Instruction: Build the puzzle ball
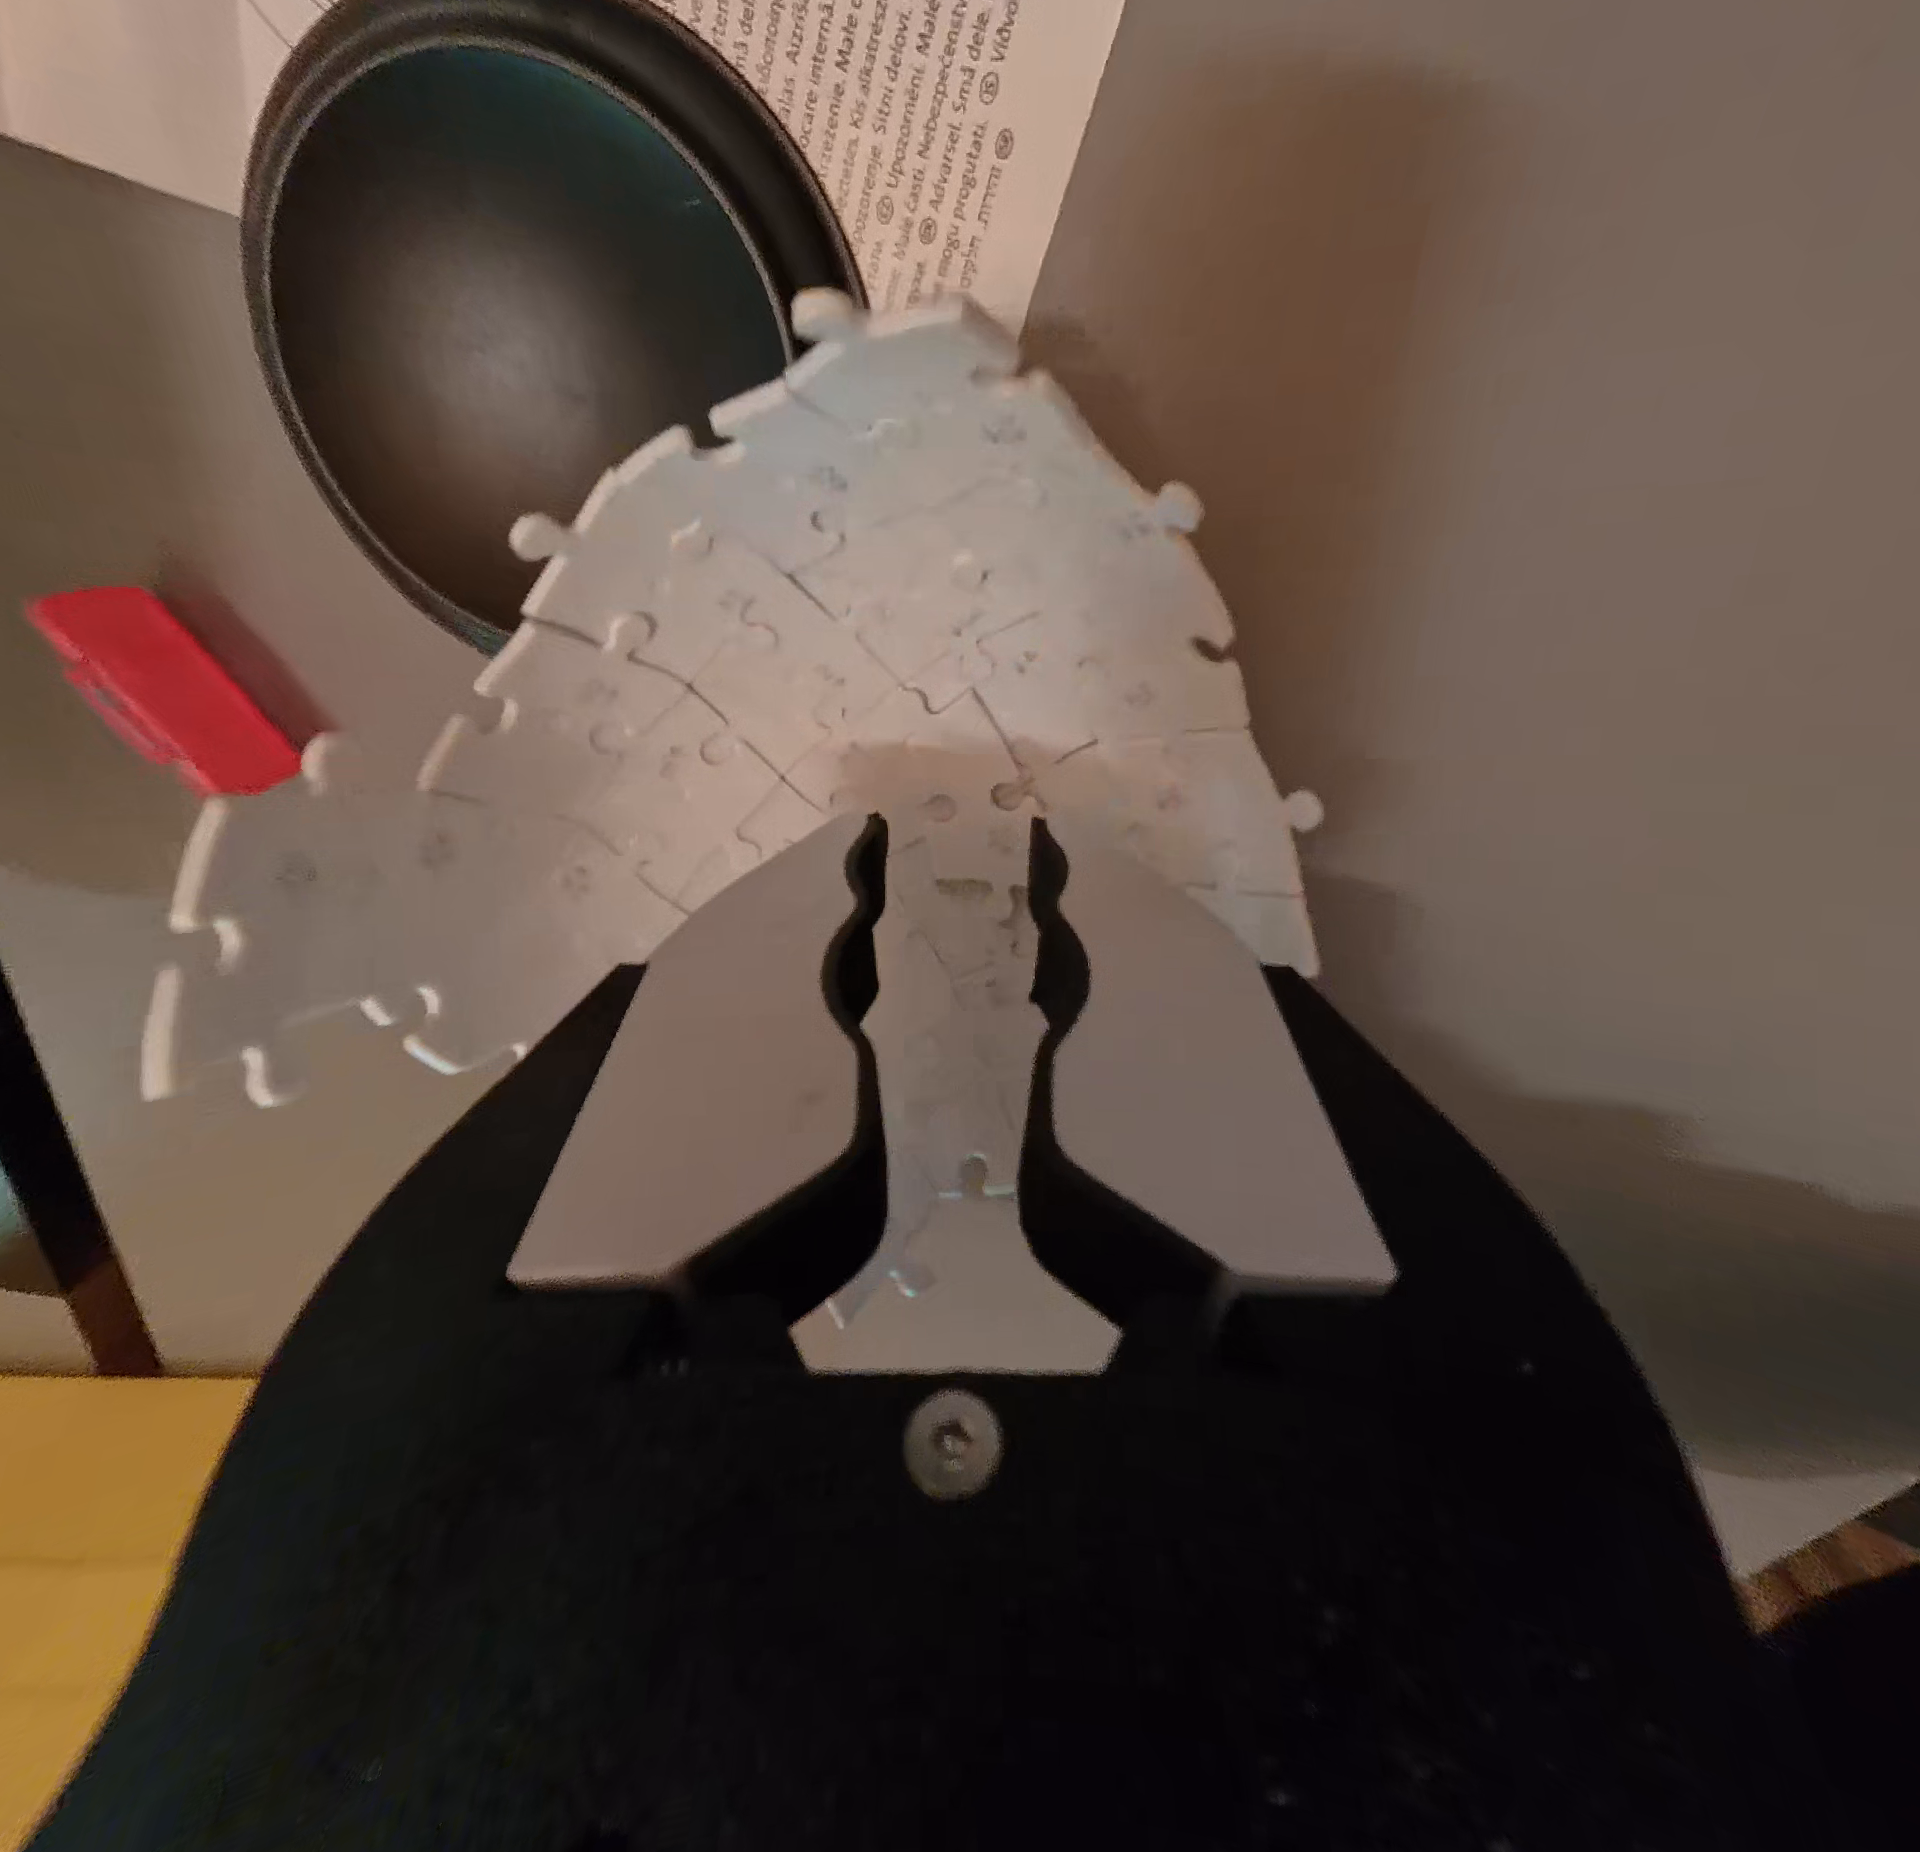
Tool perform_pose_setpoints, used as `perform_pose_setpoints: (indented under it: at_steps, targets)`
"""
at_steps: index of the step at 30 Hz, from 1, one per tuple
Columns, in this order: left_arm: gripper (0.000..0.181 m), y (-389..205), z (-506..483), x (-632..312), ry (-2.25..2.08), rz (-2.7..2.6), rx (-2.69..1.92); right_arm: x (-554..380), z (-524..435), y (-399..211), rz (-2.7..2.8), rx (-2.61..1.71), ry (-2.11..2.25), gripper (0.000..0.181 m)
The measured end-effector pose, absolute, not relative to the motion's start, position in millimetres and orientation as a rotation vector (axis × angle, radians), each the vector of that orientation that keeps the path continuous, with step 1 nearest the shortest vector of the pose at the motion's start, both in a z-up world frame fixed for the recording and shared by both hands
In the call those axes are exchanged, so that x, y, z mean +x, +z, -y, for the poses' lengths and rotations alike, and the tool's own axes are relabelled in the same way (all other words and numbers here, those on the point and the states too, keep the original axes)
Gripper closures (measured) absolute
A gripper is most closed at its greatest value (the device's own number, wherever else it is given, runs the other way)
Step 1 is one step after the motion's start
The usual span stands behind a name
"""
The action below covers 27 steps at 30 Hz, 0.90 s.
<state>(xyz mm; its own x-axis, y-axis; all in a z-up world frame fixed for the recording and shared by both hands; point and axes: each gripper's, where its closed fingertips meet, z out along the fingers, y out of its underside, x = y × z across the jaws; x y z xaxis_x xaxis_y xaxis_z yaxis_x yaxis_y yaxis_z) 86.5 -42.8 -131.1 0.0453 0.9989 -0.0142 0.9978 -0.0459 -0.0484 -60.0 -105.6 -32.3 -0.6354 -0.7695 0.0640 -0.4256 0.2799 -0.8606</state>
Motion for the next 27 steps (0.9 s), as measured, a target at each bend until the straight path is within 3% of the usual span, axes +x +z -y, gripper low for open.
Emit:
perform_pose_setpoints:
  at_steps: [1, 27]
  targets:
    - [0.156, -131.2, 40.6, 86.1, 0.048, 2.158, -2.228, -60.0, 105.6, -32.5, -2.191, -1.082, -1.298, 0.140]
    - [0.164, -140.2, 48.7, 85.3, 0.012, 2.239, -2.209, -60.3, 105.1, -34.3, -2.196, -1.094, -1.291, 0.140]
